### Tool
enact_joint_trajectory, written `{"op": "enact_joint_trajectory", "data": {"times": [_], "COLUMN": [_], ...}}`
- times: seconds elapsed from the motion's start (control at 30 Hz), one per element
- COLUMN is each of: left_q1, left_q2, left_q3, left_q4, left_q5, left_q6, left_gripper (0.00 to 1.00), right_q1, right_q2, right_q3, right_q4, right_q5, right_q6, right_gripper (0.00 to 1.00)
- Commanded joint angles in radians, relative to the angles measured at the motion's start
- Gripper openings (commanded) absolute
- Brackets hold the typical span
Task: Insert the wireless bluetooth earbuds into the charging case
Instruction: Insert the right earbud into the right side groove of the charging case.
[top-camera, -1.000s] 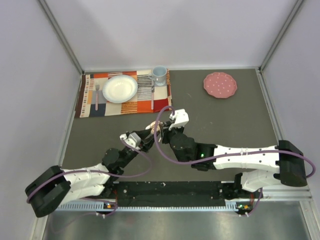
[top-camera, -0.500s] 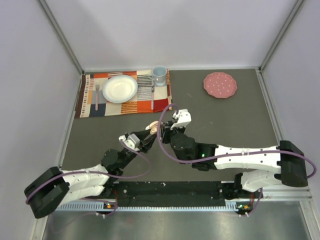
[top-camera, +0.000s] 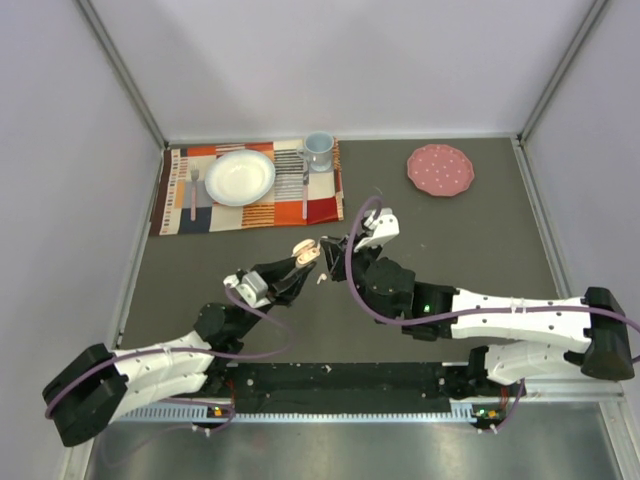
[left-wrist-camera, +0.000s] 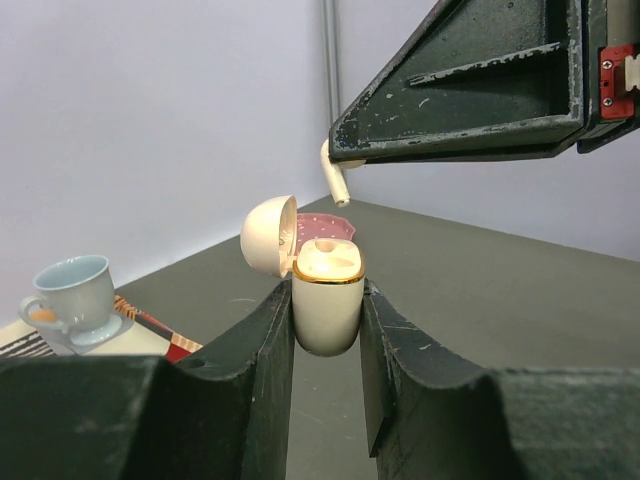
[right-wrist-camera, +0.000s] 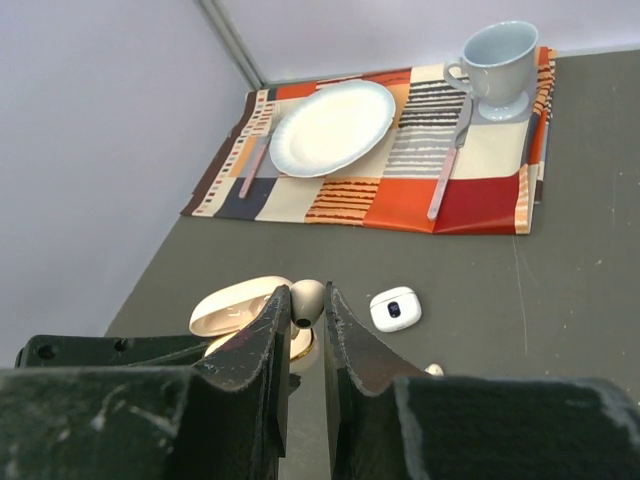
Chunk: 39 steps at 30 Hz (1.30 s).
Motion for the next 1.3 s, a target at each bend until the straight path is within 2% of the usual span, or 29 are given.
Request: {"op": "enact_joint_trajectory", "data": {"times": [0.0,0.53,1.07,1.27], "left_q1": [-0.003,-0.001,-0.003,-0.001], "left_q2": [-0.001,-0.034,0.008,0.008], "left_q3": [-0.013,0.0,0.006,0.006], "left_q4": [0.334,0.3,0.357,0.354], "left_q5": [0.026,0.013,-0.005,-0.036], "left_q6": [-0.013,-0.036,-0.056,-0.084], "left_gripper": [0.0,0.0,0.0,0.0], "right_q1": [0.012,0.013,0.024,0.054], "right_q2": [-0.011,0.064,0.095,0.123], "right_q3": [0.041,0.045,0.039,0.039], "right_q4": [0.041,0.087,0.088,0.076], "right_q5": [-0.017,0.006,0.0,0.057], "right_q6": [-0.026,-0.078,-0.093,-0.121], "right_gripper": [0.0,0.0,0.0,0.0]}}
